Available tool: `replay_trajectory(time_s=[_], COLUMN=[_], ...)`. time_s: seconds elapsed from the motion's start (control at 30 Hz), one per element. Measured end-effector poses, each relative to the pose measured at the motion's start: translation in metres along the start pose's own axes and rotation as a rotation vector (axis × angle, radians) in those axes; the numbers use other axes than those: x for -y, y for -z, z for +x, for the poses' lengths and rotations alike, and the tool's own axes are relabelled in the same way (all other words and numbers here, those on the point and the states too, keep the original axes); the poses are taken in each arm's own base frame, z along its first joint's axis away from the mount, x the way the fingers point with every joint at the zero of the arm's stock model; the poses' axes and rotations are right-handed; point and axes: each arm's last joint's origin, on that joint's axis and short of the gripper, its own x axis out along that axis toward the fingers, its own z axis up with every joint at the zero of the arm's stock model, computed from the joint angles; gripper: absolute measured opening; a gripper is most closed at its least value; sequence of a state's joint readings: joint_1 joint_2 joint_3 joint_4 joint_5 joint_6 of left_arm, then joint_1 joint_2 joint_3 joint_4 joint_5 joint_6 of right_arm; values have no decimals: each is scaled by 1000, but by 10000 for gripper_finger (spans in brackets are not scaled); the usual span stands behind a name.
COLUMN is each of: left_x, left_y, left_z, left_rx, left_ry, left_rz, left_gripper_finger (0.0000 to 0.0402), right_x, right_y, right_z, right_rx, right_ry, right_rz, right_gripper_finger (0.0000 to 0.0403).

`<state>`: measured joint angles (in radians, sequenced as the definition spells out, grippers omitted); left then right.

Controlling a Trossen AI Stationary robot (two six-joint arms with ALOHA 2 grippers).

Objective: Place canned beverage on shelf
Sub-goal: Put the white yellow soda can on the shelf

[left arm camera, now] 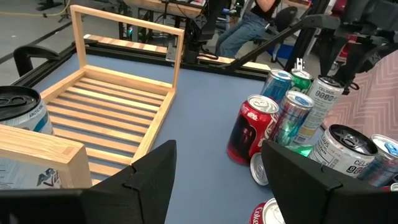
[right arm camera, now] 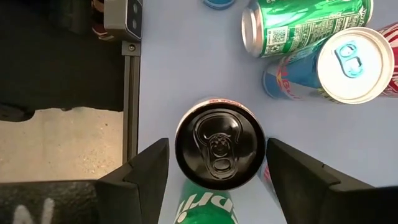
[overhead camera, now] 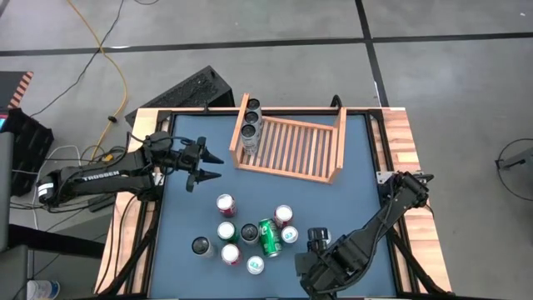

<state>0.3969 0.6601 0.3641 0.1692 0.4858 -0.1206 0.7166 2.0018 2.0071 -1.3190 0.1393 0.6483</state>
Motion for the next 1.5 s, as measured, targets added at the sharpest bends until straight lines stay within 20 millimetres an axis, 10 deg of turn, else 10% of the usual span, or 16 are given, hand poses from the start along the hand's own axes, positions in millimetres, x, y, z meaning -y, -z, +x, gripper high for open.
replay_trajectory(time_s=[1.5], left_x=[4], left_y=[1], left_z=[2], left_rx=[-5], left_ry=[30], left_rz=[-13], left_gripper_finger=[224], right_x=[-1], right_y=[-4], right_z=[15], right_rx=[-26], right_ry=[11], right_rz=[-49], right_gripper_finger=[297])
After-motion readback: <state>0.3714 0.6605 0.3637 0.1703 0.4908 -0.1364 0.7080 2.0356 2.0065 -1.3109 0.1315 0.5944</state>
